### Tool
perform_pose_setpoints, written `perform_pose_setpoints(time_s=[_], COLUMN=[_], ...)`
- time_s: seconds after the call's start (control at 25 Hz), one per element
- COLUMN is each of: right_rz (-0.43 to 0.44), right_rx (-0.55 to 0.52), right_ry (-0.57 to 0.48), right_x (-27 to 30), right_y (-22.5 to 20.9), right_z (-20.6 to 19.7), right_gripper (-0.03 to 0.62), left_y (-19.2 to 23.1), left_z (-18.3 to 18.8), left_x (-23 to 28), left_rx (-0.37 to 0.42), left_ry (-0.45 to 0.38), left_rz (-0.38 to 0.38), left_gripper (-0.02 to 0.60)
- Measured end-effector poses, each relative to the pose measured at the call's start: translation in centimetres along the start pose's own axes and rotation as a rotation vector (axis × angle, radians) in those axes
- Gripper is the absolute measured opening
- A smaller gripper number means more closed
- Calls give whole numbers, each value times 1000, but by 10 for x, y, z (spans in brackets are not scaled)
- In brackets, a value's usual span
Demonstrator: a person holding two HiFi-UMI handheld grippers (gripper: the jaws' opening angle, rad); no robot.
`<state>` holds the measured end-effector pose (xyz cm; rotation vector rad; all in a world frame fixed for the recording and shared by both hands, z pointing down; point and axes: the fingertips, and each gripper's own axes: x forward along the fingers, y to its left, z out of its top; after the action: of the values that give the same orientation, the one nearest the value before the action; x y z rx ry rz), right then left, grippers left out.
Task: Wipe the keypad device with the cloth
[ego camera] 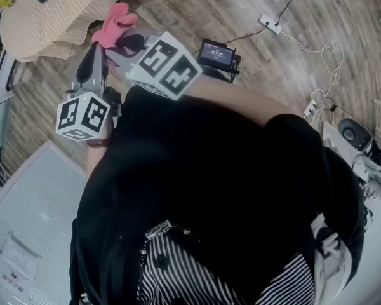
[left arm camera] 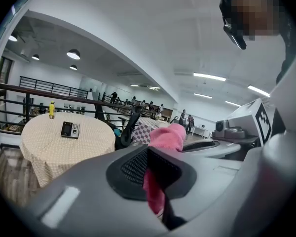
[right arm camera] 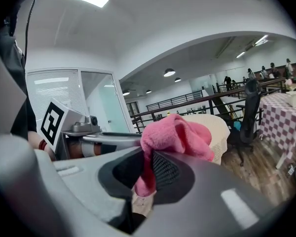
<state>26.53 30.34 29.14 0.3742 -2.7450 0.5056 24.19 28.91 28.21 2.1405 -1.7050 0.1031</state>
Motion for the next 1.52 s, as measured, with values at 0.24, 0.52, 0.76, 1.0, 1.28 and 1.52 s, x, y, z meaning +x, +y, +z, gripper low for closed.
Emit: perform_pose_setpoints(time_s=[0.24, 0.52, 0.76, 1.0, 1.28, 1.52], right_rz=[-15, -40, -71, -111, -96, -55], right_rx=[-46, -76, -73, -31, -52, -87], right_ry=[3, 29, 31, 52, 95, 115], right_x=[12, 53, 99, 151, 223, 291], right_y=[2, -6, -4, 0, 27, 47], right_z=[7, 18, 40, 57, 70, 86], right_gripper=[46, 46, 46, 46, 46, 46], left_y=[12, 55, 103, 156, 231, 301], left_z=[3, 11, 30, 42, 48, 59], left_x=[1, 15, 17, 18, -4, -21], left_rx=[-1, -12, -19, -23, -56, -76], left_ry=[-27, -32, -25, 8, 0, -21], left_rz=[-24, -36, -64, -111, -107, -90], left_gripper=[2, 2, 2, 2, 2, 2])
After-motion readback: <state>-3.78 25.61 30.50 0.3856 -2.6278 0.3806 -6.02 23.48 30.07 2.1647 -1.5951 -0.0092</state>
